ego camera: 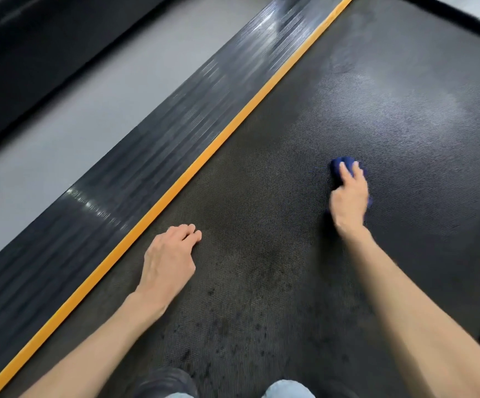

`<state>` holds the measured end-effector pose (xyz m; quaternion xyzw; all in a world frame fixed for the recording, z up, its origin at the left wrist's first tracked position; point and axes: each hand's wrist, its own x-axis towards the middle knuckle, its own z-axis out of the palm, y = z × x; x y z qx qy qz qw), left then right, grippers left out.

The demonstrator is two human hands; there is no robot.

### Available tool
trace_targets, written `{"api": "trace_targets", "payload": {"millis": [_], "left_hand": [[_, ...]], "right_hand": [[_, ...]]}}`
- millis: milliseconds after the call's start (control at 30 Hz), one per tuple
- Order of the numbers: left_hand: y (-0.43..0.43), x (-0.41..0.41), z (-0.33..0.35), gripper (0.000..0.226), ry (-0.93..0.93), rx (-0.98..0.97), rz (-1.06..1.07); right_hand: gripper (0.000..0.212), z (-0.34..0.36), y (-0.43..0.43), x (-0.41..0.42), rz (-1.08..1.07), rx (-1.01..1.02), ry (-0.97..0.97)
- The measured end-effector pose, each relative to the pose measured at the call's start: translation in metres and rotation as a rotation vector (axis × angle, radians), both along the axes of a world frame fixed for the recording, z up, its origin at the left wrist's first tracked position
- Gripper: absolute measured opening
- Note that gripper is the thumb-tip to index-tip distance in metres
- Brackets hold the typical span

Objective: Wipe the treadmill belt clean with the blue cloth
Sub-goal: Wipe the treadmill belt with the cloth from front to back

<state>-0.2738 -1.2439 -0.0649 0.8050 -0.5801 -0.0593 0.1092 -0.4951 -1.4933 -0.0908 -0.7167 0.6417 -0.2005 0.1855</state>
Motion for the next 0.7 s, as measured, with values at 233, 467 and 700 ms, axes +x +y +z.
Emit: {"api": "trace_targets", "payload": {"millis": [233, 467, 700], "left_hand": [[-0.011, 0.003, 0.002, 0.025, -0.049, 0.068, -0.016], [-0.010, 0.004, 0.002, 0.024, -0.023, 0.051, 0.018], [-0.018, -0.005, 0.004, 0.044, 0.042, 0.006, -0.095]], "right_hand": [[0.059, -0.020, 0.104, 0.092, 1.014, 0.011, -0.009], [0.074, -0.009, 0.008, 0.006, 0.364, -0.005, 0.049], [0.073, 0.003, 0.030, -0.010, 0.128, 0.086, -0.007]]}}
